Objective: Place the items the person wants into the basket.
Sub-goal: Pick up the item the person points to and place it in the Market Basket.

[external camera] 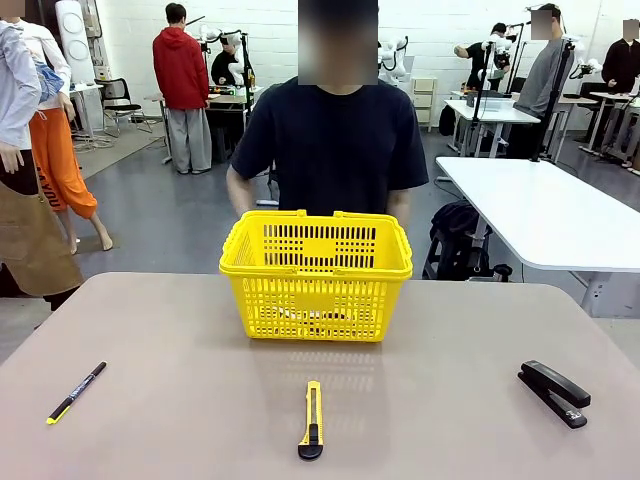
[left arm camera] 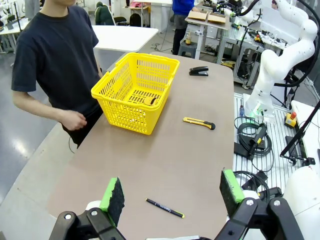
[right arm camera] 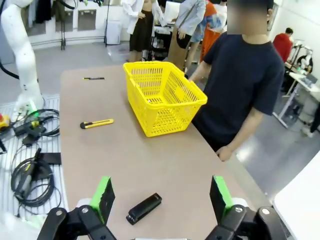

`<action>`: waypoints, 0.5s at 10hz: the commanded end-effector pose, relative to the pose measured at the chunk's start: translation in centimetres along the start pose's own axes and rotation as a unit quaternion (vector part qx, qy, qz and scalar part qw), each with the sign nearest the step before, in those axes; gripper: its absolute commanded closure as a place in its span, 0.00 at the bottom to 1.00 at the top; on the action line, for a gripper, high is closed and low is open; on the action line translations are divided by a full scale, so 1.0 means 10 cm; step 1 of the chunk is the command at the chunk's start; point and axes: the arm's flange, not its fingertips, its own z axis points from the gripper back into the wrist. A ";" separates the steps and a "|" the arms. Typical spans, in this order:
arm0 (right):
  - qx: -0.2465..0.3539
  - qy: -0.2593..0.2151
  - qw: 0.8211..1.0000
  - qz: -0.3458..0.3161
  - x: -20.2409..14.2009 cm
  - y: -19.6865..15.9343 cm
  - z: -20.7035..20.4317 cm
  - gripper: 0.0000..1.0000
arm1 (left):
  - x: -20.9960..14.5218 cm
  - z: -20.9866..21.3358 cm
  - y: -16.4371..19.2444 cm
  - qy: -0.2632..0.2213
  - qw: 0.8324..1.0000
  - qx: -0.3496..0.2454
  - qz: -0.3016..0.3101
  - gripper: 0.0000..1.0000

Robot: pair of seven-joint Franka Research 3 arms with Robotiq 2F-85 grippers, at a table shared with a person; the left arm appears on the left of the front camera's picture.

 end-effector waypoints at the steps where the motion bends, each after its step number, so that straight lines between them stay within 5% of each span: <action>1: 0.003 -0.004 1.000 0.000 -0.10 -0.01 -0.01 0.00 | 0.01 0.01 -0.02 -0.004 1.000 0.000 -0.004 0.00; 5: 0.003 -0.004 1.000 0.000 -0.10 -0.01 -0.01 0.00 | 0.01 0.01 -0.02 -0.004 1.000 0.000 -0.004 0.00</action>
